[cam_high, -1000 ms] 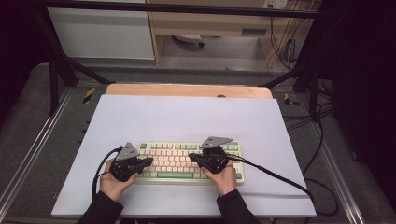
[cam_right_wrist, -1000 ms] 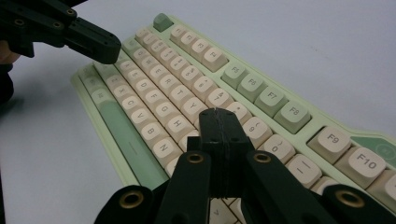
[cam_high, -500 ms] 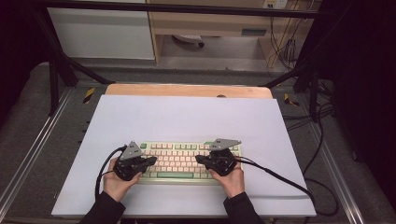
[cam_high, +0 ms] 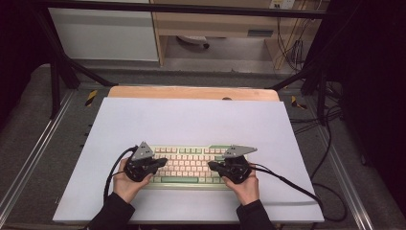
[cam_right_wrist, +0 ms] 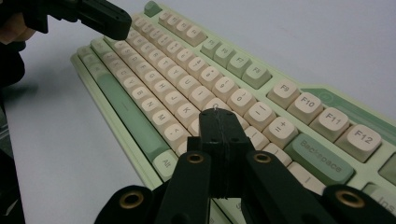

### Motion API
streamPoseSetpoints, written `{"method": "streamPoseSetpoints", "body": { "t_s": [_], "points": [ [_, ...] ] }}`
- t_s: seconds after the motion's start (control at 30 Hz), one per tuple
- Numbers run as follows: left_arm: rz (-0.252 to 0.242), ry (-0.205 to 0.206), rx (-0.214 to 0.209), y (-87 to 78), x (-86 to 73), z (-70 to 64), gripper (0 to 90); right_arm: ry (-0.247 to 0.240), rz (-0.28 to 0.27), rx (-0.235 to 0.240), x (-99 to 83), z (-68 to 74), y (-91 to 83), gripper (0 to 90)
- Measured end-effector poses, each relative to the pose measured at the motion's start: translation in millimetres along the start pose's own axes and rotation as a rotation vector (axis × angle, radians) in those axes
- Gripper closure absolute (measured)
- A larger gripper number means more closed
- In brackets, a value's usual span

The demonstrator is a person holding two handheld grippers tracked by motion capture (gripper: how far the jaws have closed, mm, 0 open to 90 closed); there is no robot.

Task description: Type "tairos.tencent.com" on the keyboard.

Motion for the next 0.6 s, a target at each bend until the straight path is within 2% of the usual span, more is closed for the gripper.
{"method": "streamPoseSetpoints", "body": {
  "t_s": [0.27,0.6],
  "points": [
    [0.01,0.011,0.0,10.6,5.3,-4.7,90.0,0.002,-0.001,-0.005,-4.2,-2.4,-4.7,90.0],
    [0.029,0.011,0.008,19.2,4.0,-2.6,90.0,0.002,0.003,-0.004,-8.4,-3.0,-6.0,90.0]
  ]
}}
Point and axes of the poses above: each handheld gripper's, and its own axes: y roughly forward along the jaws, x roughly out of its top, z roughly to its left, the point moved 3 cm from there along y, roughly forward along the jaws
